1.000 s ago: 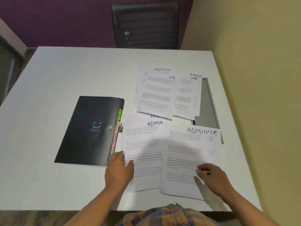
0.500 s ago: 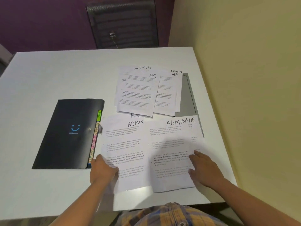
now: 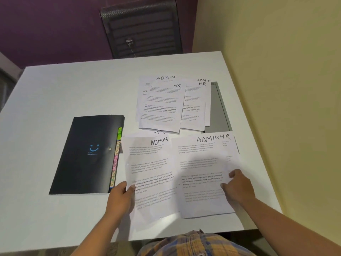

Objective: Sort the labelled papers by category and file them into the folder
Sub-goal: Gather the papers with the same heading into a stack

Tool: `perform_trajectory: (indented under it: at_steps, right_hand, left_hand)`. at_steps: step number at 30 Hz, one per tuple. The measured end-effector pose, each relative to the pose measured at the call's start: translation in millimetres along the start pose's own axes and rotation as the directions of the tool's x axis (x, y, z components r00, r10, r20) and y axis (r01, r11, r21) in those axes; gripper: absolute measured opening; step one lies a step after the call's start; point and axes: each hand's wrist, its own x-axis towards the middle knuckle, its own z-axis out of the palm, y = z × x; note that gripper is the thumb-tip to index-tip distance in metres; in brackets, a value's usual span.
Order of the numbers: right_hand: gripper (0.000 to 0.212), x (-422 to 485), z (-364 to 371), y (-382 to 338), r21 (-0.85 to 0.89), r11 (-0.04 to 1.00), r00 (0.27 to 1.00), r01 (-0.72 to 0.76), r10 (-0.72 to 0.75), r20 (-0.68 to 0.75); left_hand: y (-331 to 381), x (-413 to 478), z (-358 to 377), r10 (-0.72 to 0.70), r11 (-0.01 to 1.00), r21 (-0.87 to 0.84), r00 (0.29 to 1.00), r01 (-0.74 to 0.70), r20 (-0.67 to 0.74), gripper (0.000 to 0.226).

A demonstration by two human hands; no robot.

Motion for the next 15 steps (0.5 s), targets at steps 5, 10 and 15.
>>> perform_trajectory:
  at_steps: [5, 10, 15]
  right_hand:
    - [0.018, -2.1, -1.2, 1.9, 0.177, 0.984, 0.996, 0.017, -0.002, -0.085]
    - [0.014, -29.5, -20.6, -19.4, 0.636, 0.771, 0.999, 0.039, -0.023, -0.034]
    - [0.019, -53.6, -32.2, -40.5, 0.809, 0.586, 0.989, -0.053, -0.082, 0.124]
  left_hand:
    - [3.7, -9.0, -14.8, 0.018, 0.993, -0.113, 0.999, -0.023, -0.046, 0.018]
    - [7.4, -9.7, -23.1, 0.003, 0.962, -0.272, 0.997, -0.025, -0.082, 0.015]
    - [14.5, -5.4, -22.8, -0.008, 0.914, -0.405, 0.996, -0.029, -0.089, 0.017]
